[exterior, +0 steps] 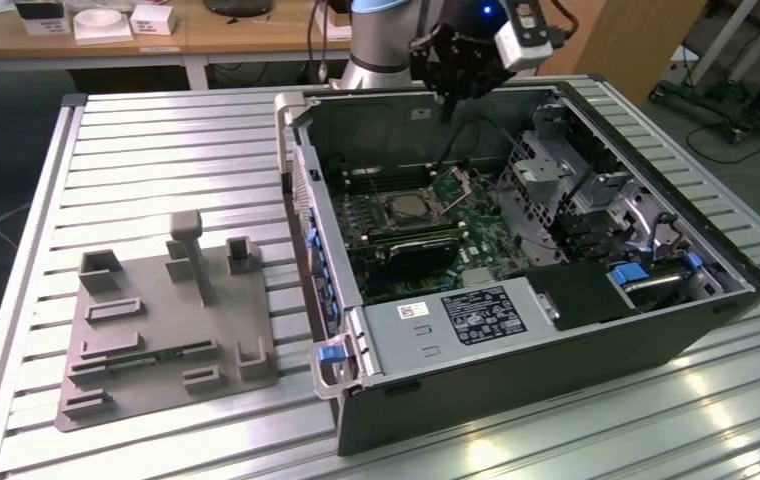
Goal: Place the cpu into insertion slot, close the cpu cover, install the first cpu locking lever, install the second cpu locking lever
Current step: 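Close the cpu cover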
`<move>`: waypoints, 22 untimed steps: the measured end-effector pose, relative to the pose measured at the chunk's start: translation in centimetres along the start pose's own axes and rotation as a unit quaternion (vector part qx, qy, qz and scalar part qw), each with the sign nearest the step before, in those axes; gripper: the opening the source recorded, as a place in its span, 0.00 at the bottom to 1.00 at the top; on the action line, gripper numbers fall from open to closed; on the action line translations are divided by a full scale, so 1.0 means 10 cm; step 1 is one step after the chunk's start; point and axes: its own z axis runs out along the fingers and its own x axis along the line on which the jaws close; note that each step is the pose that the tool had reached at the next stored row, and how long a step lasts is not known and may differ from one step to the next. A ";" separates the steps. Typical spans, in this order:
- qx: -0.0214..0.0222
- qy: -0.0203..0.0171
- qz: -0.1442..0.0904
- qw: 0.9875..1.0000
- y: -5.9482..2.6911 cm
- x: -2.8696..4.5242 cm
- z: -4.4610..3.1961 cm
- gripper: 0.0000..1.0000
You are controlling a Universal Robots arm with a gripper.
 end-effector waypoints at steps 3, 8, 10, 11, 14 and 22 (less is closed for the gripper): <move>-0.001 0.005 -0.086 0.996 -0.014 0.029 -0.092 0.11; -0.001 0.007 -0.139 0.990 -0.022 0.046 -0.147 0.11; -0.001 0.007 -0.139 0.990 -0.022 0.046 -0.147 0.11; -0.001 0.007 -0.139 0.990 -0.022 0.046 -0.147 0.11; -0.001 0.007 -0.139 0.990 -0.022 0.046 -0.148 0.11; -0.001 0.007 -0.139 0.990 -0.028 0.043 -0.062 0.11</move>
